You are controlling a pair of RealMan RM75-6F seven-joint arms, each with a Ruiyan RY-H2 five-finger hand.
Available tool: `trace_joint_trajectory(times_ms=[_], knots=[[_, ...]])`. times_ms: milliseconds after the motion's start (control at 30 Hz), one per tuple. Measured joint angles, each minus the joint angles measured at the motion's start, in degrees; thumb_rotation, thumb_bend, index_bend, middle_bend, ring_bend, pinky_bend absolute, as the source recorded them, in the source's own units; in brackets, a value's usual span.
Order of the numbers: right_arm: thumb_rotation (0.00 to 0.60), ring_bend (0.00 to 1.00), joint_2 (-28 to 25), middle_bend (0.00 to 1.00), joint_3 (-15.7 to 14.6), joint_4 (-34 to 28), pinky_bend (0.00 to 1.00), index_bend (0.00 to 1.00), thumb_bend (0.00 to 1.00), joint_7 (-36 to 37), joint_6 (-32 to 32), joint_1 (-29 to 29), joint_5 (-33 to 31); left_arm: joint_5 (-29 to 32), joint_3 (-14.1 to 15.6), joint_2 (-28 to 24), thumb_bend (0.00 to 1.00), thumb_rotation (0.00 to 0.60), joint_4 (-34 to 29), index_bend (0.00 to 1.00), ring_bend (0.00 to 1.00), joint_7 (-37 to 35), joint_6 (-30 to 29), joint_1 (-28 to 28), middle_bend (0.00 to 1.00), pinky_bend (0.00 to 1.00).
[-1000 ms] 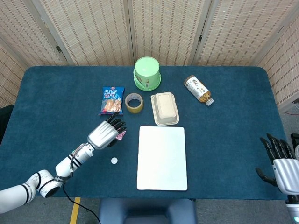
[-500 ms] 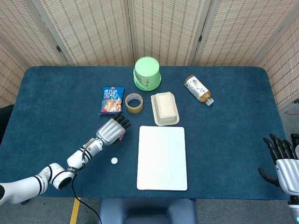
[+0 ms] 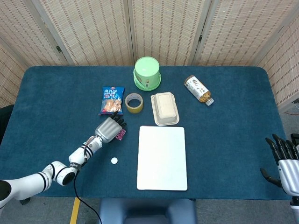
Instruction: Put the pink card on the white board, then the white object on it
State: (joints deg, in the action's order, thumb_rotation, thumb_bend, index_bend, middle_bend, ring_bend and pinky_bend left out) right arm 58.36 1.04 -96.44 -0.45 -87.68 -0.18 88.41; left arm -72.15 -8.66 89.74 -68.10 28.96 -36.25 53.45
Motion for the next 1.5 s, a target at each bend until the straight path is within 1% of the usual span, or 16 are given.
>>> trace_joint_trajectory(times_ms=[133,433,767,1100,1500], knots=[[0.600,0.02,0.06,0.01,0.04,0.08,0.00,0.00,0.29,0.00,0.04,0.01,0.00,2.70,0.68,-0.05,0.39,0.600,-0.54,0.24,0.17,1.95,0.06,0.23,0.21,0.00],[0.600,0.02,0.06,0.01,0.07,0.21,0.00,0.00,0.28,0.10,-0.17,-0.18,-0.02,7.00,1.71,0.56,0.39,0.600,-0.34,0.24,0.16,3.92,-0.51,0.89,0.21,0.00],[0.600,0.02,0.02,0.01,0.07,0.41,0.00,0.00,0.29,0.24,-0.33,-0.45,-0.21,9.42,2.52,1.73,0.39,0.600,0.71,0.25,0.16,4.62,-1.31,1.82,0.21,0.00],[0.600,0.01,0.09,0.01,0.15,0.68,0.00,0.00,0.28,0.50,-0.36,-0.54,-0.30,9.45,3.41,3.10,0.39,0.600,2.53,0.28,0.16,3.41,-2.40,1.98,0.21,0.00],[0.600,0.01,0.09,0.01,0.14,0.66,0.00,0.00,0.29,0.29,-0.42,-0.73,-0.39,6.55,4.33,4.50,0.39,0.600,4.42,0.36,0.18,0.58,-4.27,1.51,0.21,0.01]])
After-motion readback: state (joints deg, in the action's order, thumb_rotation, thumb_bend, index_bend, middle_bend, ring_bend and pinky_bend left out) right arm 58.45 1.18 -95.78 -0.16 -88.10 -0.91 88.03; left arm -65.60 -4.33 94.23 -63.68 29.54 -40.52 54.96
